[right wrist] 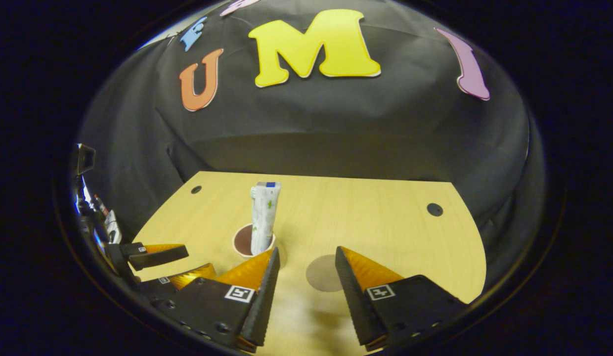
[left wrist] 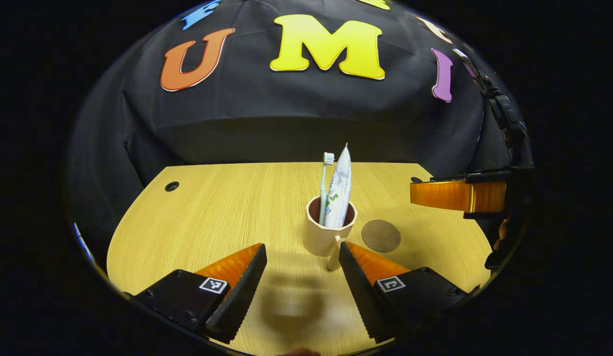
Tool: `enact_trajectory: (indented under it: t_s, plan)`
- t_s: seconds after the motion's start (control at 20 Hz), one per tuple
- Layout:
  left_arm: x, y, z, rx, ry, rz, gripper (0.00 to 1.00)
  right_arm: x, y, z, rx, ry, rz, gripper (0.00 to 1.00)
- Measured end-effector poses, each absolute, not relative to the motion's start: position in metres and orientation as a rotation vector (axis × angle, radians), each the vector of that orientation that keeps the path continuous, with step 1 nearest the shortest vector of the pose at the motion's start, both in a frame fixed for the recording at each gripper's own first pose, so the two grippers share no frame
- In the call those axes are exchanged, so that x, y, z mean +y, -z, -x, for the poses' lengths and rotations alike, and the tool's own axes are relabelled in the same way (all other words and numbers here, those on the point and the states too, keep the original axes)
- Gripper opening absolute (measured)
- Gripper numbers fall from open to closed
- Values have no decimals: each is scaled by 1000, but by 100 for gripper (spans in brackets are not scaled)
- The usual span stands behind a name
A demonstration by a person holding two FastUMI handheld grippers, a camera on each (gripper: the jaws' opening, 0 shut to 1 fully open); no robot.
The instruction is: Put the toothbrush and toothpaste on the desktop into the cup, then pick up the cup and place it on the coaster on the desktop.
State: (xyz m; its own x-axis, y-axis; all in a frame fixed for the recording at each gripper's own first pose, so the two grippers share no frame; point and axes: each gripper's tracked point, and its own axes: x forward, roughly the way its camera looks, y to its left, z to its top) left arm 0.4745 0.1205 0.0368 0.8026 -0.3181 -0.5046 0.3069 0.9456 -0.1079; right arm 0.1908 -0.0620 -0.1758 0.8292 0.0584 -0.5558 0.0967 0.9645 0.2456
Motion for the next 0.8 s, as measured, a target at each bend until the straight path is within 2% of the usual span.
enact_trajectory:
  t_s: [0.05, 0.2, 0.25, 0.3, 0.35, 0.45, 0.8]
  plan:
    - [117, -36, -475, 547, 353, 23, 94, -67, 175, -187, 586, 27, -275, 69]
    - [116, -31, -467, 608, 362, 15, 93, -82, 175, -177, 580, 40, -285, 65]
    - [117, -30, -463, 632, 361, 17, 94, -85, 175, -173, 579, 42, -288, 71]
    - [115, -28, -460, 657, 359, 16, 93, -88, 176, -169, 578, 44, -289, 67]
    - [114, -27, -459, 679, 355, 10, 93, -91, 177, -166, 577, 42, -290, 72]
    - [114, -23, -459, 716, 346, -5, 93, -93, 180, -157, 581, 33, -298, 74]
    - [104, -9, -457, 819, 312, -22, 94, -96, 196, -131, 613, -37, -315, 73]
